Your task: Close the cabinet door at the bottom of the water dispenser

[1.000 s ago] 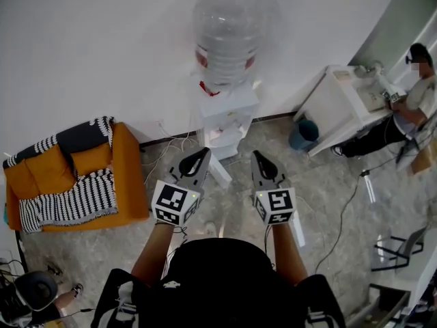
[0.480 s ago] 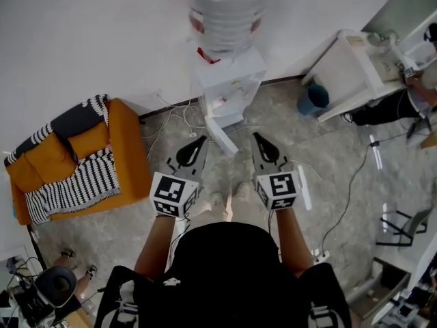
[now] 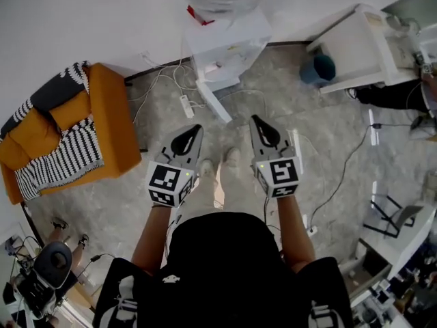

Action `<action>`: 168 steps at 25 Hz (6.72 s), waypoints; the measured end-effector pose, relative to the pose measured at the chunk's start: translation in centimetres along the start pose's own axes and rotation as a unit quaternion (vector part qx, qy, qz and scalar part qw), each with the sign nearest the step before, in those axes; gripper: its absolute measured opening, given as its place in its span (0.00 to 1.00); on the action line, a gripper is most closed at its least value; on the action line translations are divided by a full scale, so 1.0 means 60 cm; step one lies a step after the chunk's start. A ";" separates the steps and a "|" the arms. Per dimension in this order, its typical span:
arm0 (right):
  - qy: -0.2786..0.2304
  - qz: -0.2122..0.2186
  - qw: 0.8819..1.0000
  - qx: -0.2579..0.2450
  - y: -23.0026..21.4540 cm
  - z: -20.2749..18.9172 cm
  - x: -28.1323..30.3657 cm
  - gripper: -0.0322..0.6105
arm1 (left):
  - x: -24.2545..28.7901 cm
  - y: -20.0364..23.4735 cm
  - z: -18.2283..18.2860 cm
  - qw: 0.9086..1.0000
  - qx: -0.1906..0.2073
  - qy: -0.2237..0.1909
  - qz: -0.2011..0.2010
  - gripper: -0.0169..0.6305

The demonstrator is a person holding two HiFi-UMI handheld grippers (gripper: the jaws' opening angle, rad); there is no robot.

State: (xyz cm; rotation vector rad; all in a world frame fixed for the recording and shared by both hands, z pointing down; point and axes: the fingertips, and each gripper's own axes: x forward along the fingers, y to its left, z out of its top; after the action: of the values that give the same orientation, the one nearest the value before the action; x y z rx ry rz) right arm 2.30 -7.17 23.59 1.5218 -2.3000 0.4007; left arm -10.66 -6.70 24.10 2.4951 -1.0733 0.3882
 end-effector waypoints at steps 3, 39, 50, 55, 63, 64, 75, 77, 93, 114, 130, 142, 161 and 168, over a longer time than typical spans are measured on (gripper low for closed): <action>0.017 0.012 1.000 -0.006 -0.011 -0.030 0.018 0.11 | 0.029 0.000 -0.030 1.000 -0.011 0.009 0.000 0.04; 0.197 0.110 0.974 -0.015 -0.002 -0.447 0.171 0.11 | 0.165 0.028 -0.373 0.989 -0.047 0.137 0.030 0.04; 0.213 0.126 0.969 -0.023 -0.007 -0.510 0.227 0.11 | 0.204 0.034 -0.432 0.987 -0.060 0.148 0.026 0.04; 0.225 0.135 0.965 -0.020 0.002 -0.549 0.253 0.11 | 0.212 0.048 -0.453 0.986 -0.056 0.152 0.027 0.04; 0.256 0.150 0.954 -0.034 0.011 -0.618 0.276 0.11 | 0.213 0.065 -0.506 0.982 -0.079 0.167 0.035 0.04; 0.258 0.149 0.954 -0.026 0.011 -0.626 0.280 0.11 | 0.214 0.067 -0.514 0.982 -0.079 0.170 0.037 0.04; 0.290 0.142 0.946 -0.012 0.019 -0.702 0.328 0.22 | 0.217 0.087 -0.557 0.981 -0.067 0.177 0.045 0.04; 0.296 0.141 0.945 -0.012 0.017 -0.714 0.339 0.23 | 0.218 0.093 -0.564 0.980 -0.068 0.180 0.047 0.04; 0.357 0.136 0.924 -0.023 0.027 -0.829 0.377 0.32 | 0.222 0.095 -0.620 0.976 -0.068 0.203 0.046 0.04; 0.355 0.111 0.927 -0.039 -0.010 -0.852 0.395 0.32 | 0.248 0.094 -0.643 0.972 -0.075 0.217 0.038 0.04; 0.340 0.080 0.936 -0.030 -0.093 -0.842 0.409 0.32 | 0.305 0.073 -0.630 0.974 -0.064 0.218 0.023 0.04; 0.323 0.046 0.945 -0.018 -0.164 -0.831 0.437 0.32 | 0.355 0.073 -0.628 0.974 -0.073 0.215 0.026 0.04; 0.288 0.001 0.958 -0.012 -0.249 -0.803 0.483 0.32 | 0.413 0.086 -0.616 0.975 -0.074 0.209 0.025 0.04; 0.285 -0.006 0.958 -0.007 -0.275 -0.793 0.498 0.32 | 0.427 0.082 -0.621 0.975 -0.069 0.211 0.021 0.04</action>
State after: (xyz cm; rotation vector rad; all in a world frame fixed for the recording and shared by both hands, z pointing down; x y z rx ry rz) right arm 13.15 -18.12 80.10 1.2084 -1.8320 0.7127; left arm -0.77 -8.79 68.47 2.1369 -0.9403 0.7857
